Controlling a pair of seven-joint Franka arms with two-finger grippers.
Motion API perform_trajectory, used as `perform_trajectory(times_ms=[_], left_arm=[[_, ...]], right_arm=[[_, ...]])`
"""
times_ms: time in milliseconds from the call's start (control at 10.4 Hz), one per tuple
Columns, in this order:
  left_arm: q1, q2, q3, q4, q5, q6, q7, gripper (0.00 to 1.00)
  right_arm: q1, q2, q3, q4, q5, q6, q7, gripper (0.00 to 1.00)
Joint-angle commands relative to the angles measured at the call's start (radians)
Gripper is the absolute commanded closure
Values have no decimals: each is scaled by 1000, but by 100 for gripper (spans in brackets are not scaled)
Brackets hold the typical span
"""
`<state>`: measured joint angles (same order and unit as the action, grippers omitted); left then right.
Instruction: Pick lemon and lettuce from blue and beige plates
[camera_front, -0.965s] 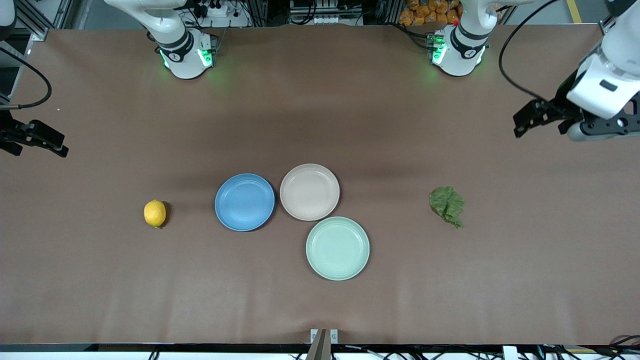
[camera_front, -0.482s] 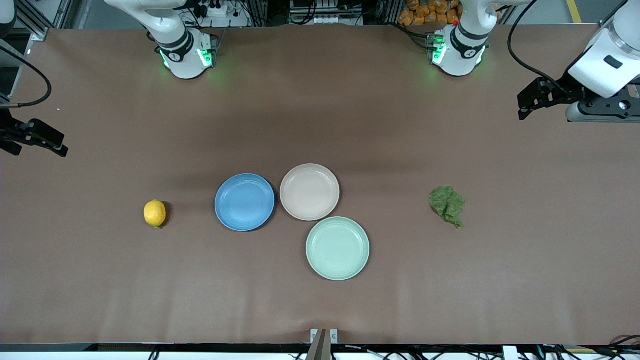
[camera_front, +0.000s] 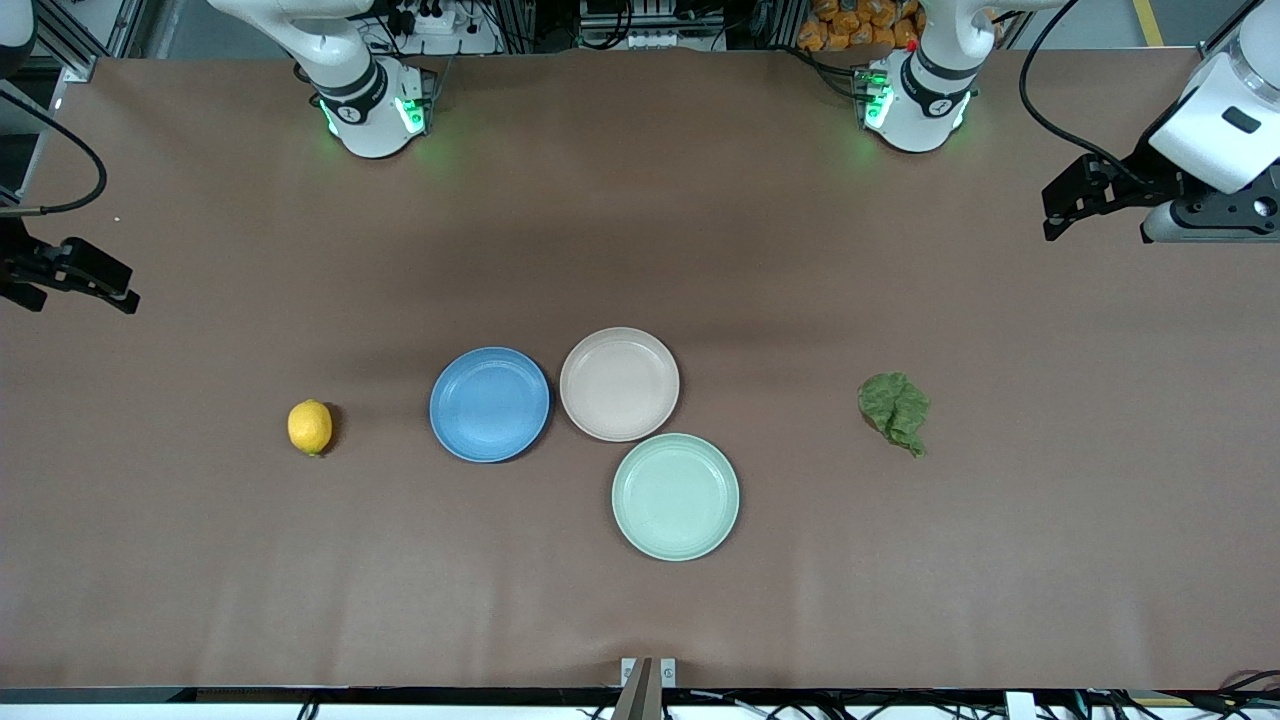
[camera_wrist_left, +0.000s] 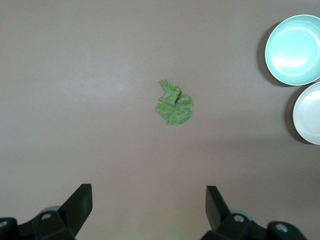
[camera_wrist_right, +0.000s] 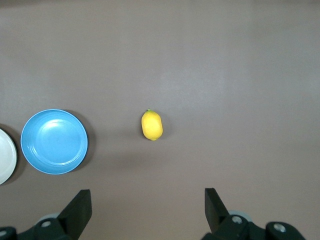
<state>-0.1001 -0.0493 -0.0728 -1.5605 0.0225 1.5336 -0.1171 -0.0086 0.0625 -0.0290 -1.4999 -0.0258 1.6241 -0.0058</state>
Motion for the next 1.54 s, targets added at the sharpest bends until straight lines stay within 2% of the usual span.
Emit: perform_trajectory(times_ms=[0,1447], left_arm=[[10,11,-12,28,2,-23,-10,0],[2,16,-12,27,-18,8,-13,0]], right_arm=[[4,11,3,29,-19,-20,21,0],[4,11,4,29,-19,-20,21,0]])
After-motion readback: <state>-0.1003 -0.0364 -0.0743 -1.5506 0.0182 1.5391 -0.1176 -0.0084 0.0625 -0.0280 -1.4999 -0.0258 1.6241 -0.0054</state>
